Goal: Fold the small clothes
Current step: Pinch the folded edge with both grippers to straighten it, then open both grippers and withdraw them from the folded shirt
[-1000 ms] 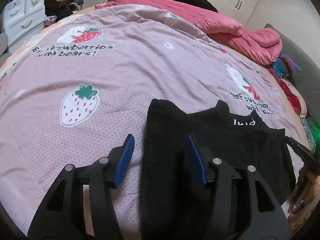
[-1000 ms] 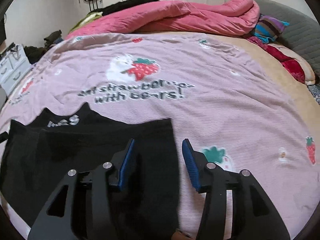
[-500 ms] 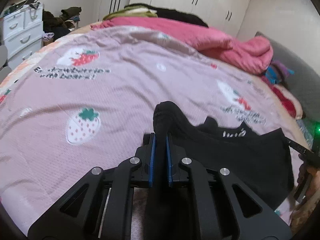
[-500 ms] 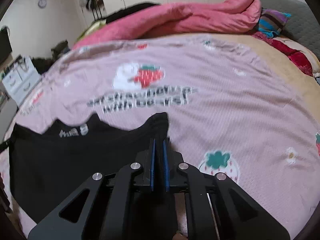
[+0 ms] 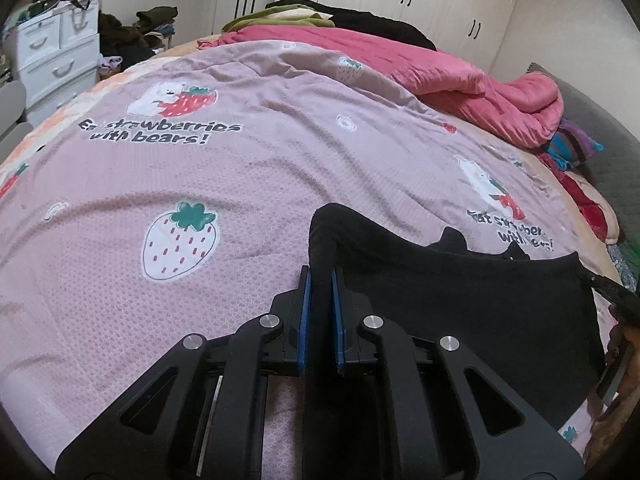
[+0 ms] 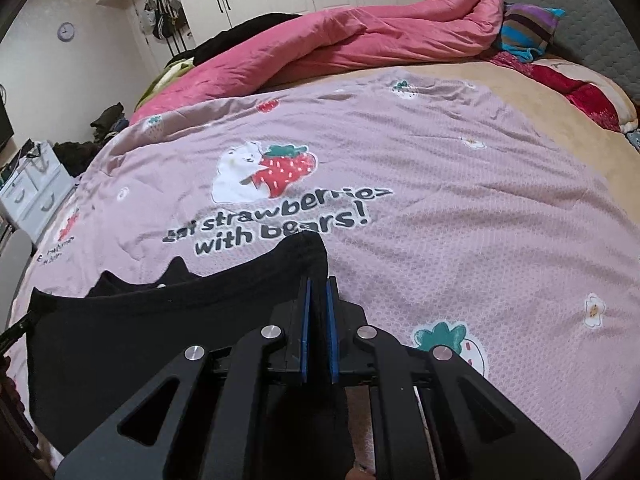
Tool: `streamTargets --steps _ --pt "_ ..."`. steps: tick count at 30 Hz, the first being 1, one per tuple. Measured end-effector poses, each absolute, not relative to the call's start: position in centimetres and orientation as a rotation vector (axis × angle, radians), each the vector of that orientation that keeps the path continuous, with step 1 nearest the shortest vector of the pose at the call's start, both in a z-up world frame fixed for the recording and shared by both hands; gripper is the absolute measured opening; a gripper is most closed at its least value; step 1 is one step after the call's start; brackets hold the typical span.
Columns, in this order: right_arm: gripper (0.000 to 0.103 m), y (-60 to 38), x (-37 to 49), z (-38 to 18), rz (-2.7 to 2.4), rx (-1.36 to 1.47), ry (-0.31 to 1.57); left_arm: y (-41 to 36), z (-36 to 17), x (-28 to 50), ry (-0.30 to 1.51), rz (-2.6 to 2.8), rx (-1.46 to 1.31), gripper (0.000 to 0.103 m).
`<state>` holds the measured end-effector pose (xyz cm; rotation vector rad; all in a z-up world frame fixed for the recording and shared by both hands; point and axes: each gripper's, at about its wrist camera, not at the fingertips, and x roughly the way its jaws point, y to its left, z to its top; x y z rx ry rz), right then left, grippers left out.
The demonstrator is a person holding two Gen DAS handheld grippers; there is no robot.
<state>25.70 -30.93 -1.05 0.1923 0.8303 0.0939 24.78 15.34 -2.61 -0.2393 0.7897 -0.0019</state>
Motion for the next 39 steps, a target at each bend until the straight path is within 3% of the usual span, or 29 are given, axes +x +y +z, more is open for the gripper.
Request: streamTargets --steps 10,12,17,22,27,39 --pt "0.008 -30.5 25.4 -1.3 0.088 0.156 0.835 15.1 -2.6 24.9 0.807 0.018 -0.222 0.005" --pt "0.014 -30.2 25.2 -1.3 0.077 0.129 0.837 15.1 -2.3 24.7 0.804 0.029 -0.222 0.005" --pt "0.031 -30.3 23.7 -1.0 0.073 0.122 0.830 15.4 -1.5 23.8 0.798 0.044 -0.220 0.013" --pt "0.036 -29.9 21.2 -0.1 0.101 0.112 0.814 15.0 -0.3 22.3 0.777 0.039 -0.212 0.027" --pt "0.042 -28.3 17.5 0.3 0.173 0.074 0.825 13.4 -0.1 20.2 0.797 -0.009 -0.207 0.033" --pt "0.053 -26.5 11.8 -2.4 0.189 0.015 0.974 11.2 -5.3 15.8 0.956 -0.033 -0.184 0.055"
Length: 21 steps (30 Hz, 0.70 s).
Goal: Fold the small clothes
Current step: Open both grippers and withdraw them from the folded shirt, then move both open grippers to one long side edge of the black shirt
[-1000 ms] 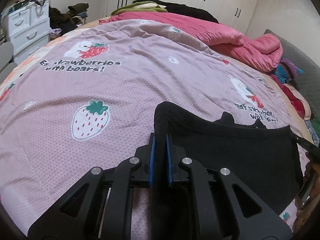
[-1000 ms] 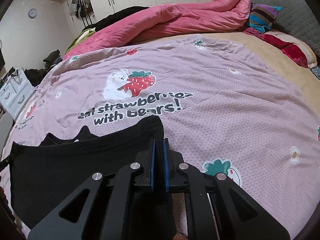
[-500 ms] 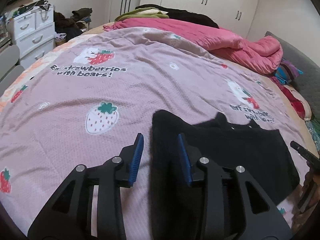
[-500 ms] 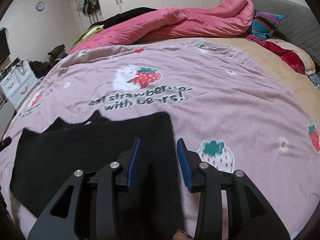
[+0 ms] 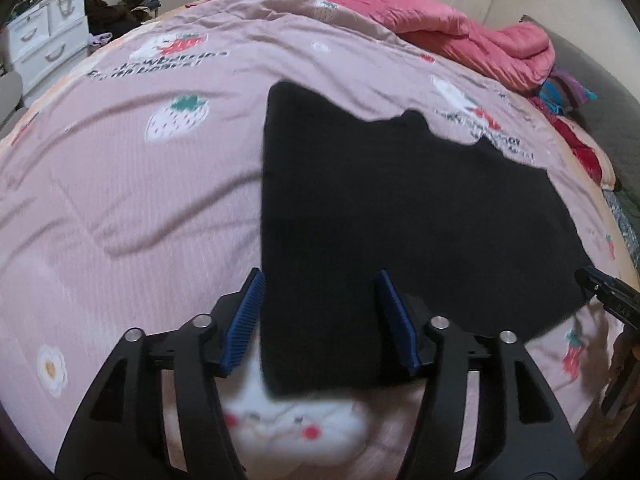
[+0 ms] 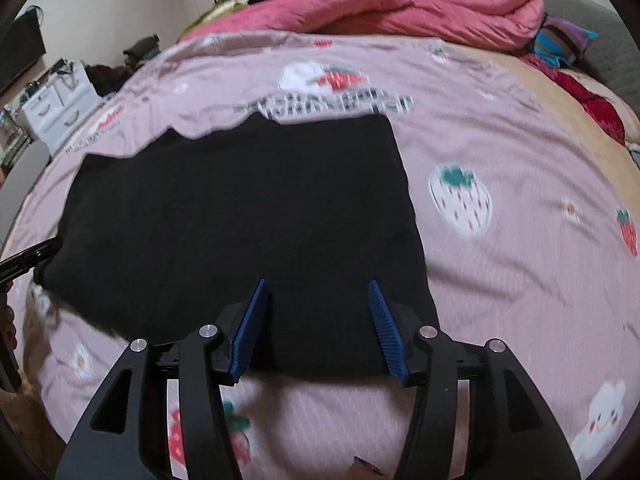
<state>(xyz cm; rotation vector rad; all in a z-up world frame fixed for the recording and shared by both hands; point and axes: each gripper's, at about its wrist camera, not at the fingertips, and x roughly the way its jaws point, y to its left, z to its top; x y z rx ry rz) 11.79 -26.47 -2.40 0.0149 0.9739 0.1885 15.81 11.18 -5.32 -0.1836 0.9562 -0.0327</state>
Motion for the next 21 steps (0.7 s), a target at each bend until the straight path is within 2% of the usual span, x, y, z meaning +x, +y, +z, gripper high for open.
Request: streamTargets --steps 4,11,16,21 --pt "0.057 -26.0 10.3 -2.0 0.181 -0.010 0.959 12.4 -5.3 14.2 0.955 -0.020 -0.229 0.062" --pt "0.088 -23.0 8.3 0.2 0.259 -0.055 0.881 13.8 -4.1 12.4 0.942 0.018 -0.243 0.076" --pt "0.094 -20.3 7.5 1.4 0.332 -0.092 0.854 14.4 -3.4 11.6 0.936 0.058 -0.226 0.093" --pt "0.095 -16.4 6.7 2.1 0.402 -0.202 0.804 15.6 -3.0 11.3 0.935 0.101 -0.227 0.094"
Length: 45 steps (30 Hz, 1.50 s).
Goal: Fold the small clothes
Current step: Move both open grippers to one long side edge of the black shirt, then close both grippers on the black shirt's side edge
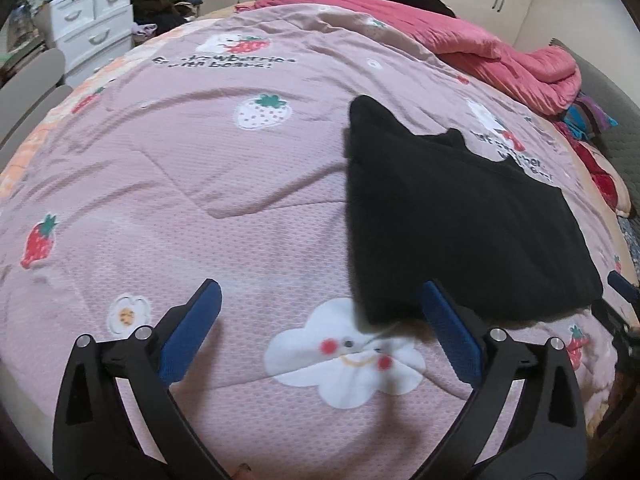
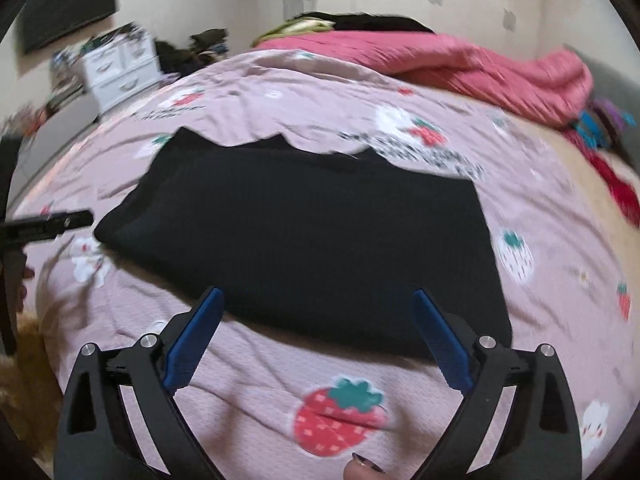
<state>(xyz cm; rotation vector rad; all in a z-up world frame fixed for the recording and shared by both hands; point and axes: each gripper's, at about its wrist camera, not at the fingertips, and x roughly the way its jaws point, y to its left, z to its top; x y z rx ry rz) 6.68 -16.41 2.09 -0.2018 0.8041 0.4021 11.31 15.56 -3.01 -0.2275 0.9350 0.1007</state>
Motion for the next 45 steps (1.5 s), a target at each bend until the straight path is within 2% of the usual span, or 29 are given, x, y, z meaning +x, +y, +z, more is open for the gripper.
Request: streamTargets --steps 16,27,41,44,45 --pt "0.096 -6.3 7.2 0.5 0.552 -0.360 0.785 19.8 -3.2 12.3 0.940 0.198 -0.288 0.094" --pt "0.096 -0.9 7.5 -1.9 0.581 -0.525 0.757 19.5 -3.0 15.0 0.935 0.179 -0.290 0.094" --pt "0.097 3.3 8.5 -4.7 0.495 -0.726 0.617 18.5 -3.4 19.9 0.952 0.145 -0.288 0.094" --pt "0.094 3.4 9.0 -4.8 0.457 -0.738 0.576 18.0 -3.9 21.4 0.976 0.124 -0.293 0.094" --pt "0.090 3.2 9.1 -4.5 0.453 -0.723 0.566 17.7 -4.0 21.8 0.983 0.117 -0.289 0.094"
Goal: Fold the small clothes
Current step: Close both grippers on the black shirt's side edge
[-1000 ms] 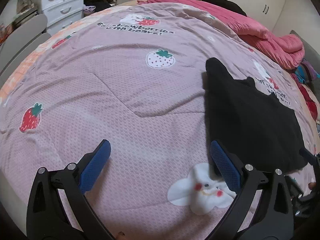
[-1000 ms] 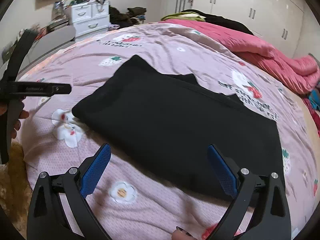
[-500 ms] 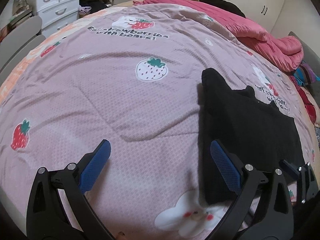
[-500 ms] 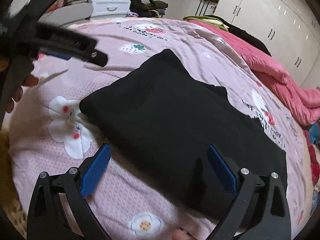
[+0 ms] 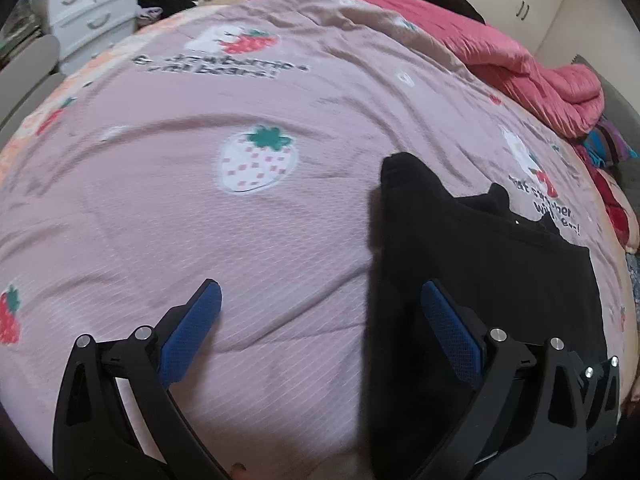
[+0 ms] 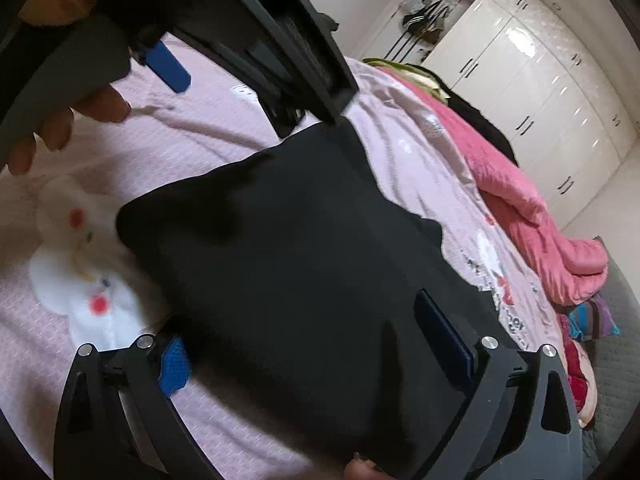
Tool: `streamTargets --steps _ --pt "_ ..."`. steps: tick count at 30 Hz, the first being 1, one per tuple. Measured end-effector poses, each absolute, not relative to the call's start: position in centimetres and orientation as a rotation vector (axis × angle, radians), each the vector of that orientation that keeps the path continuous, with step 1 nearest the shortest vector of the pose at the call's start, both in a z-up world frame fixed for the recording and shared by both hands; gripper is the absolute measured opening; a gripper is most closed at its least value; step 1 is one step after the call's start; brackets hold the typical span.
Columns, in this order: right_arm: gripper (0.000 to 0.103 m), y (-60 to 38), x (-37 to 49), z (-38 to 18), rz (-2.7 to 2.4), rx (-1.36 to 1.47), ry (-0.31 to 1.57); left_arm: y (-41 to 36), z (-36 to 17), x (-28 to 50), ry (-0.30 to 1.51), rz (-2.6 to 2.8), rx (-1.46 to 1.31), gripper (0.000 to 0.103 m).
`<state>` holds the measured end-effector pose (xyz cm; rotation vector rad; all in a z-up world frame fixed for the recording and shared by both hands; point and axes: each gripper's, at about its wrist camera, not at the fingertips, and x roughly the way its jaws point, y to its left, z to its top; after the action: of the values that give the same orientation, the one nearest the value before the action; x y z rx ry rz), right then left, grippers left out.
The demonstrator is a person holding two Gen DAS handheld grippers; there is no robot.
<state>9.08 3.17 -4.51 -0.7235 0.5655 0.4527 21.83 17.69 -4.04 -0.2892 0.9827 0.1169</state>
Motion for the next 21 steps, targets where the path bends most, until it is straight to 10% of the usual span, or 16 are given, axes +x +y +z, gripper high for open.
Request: streamTargets --steps 5,13,21 --pt "0.022 2.0 7.8 -2.7 0.497 -0.683 0.476 16.5 -4.3 23.6 1.007 0.041 -0.337 0.094" --pt "0.019 -2.4 7.7 0.2 0.444 -0.553 0.408 13.1 -2.6 25.5 0.978 -0.120 -0.451 0.091" --pt "0.014 -8.4 7.8 3.2 0.353 -0.346 0.396 6.8 1.5 26.6 0.902 -0.281 -0.436 0.029"
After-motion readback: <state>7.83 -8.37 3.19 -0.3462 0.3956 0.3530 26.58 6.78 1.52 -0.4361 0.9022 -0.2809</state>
